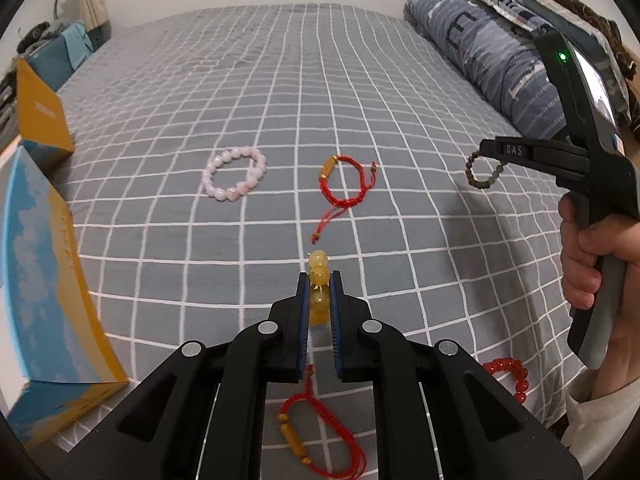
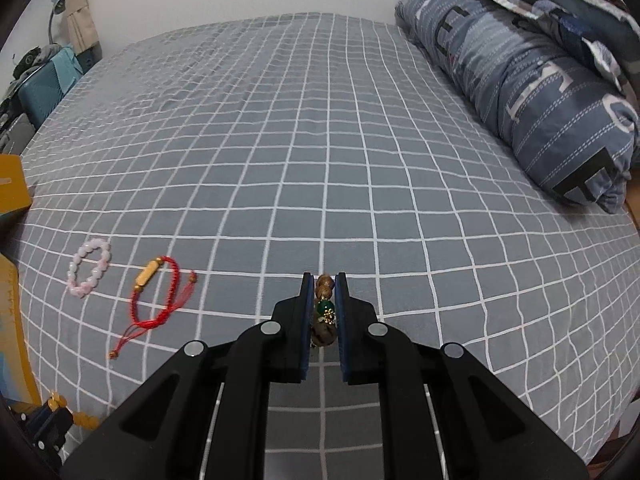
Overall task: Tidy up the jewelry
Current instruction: 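Carry the yellow and wooden bead bracelets in both grippers over the white box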
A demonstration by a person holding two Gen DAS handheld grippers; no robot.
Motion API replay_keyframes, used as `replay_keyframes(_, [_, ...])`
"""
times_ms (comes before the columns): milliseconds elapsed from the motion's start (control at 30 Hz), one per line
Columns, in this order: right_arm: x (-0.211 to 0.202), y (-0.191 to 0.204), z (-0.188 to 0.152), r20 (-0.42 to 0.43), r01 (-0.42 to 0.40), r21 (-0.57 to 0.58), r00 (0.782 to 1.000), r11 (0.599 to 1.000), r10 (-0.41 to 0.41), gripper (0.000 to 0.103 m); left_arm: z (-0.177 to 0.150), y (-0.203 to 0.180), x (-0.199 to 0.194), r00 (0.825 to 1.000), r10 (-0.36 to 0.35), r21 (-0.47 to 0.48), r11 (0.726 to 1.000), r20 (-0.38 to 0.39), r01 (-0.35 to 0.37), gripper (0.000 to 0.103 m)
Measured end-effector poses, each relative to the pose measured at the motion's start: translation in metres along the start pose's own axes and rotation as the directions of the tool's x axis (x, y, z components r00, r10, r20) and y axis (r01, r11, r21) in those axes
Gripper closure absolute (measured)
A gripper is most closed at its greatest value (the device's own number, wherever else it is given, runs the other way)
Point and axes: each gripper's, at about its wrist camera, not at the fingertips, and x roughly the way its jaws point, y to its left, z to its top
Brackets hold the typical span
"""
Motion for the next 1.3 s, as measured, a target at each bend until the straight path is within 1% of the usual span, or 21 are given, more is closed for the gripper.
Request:
replay_keyframes(100, [-0.011, 0.007, 0.001, 0.013, -0.005, -0.009, 1.000, 1.000, 0.005, 0.093, 0.003, 0.009, -0.012, 1.000, 0.016, -0.014, 1.000, 0.018, -0.016, 0.094])
replay_keyframes(400, [-0.052, 0.048, 0.002, 0.065, -0.035, -0.076, 0.997, 0.996, 0.040, 0.093, 0.009, 0.049, -0.050, 0.994, 0.075, -0.087, 0.994, 0.075, -0.069, 0.094])
replay_keyframes(567, [-0.081, 0.080, 0.000, 0.103, -0.069, -0.121, 0.991, 0.990, 0.082, 0.093, 0.009, 0.072, -0.079, 0.987, 0.115, -0.123, 0.987, 0.114, -0.101, 0.094])
replay_keyframes(800, [-0.112, 0.132, -0.005, 0.137, -0.129, -0.189, 0.978, 0.973, 0.156, 0.093, 0.007, 0.103, -0.116, 0.977, 0.137, -0.165, 0.980, 0.166, -0.110, 0.094])
replay_keyframes(900, [-0.114, 0.152, -0.006, 0.135, -0.143, -0.217, 0.975, 0.966, 0.175, 0.093, 0.003, 0.123, -0.134, 0.970, 0.159, -0.196, 0.973, 0.186, -0.122, 0.094])
replay_keyframes(1033, [-0.118, 0.184, -0.010, 0.130, -0.172, -0.250, 0.969, 0.953, 0.209, 0.093, -0.006, 0.153, -0.153, 0.955, 0.219, -0.250, 0.954, 0.199, -0.167, 0.094])
replay_keyframes(1100, [-0.121, 0.198, -0.010, 0.133, -0.185, -0.264, 0.965, 0.947, 0.226, 0.093, -0.011, 0.167, -0.158, 0.952, 0.237, -0.275, 0.945, 0.195, -0.179, 0.094])
replay_keyframes(1200, [-0.131, 0.219, -0.014, 0.139, -0.215, -0.290, 0.955, 0.933, 0.263, 0.093, -0.017, 0.189, -0.163, 0.939, 0.291, -0.314, 0.922, 0.183, -0.225, 0.094])
replay_keyframes(1300, [-0.144, 0.244, -0.019, 0.153, -0.237, -0.331, 0.942, 0.913, 0.300, 0.093, -0.022, 0.208, -0.166, 0.936, 0.310, -0.340, 0.909, 0.168, -0.240, 0.094])
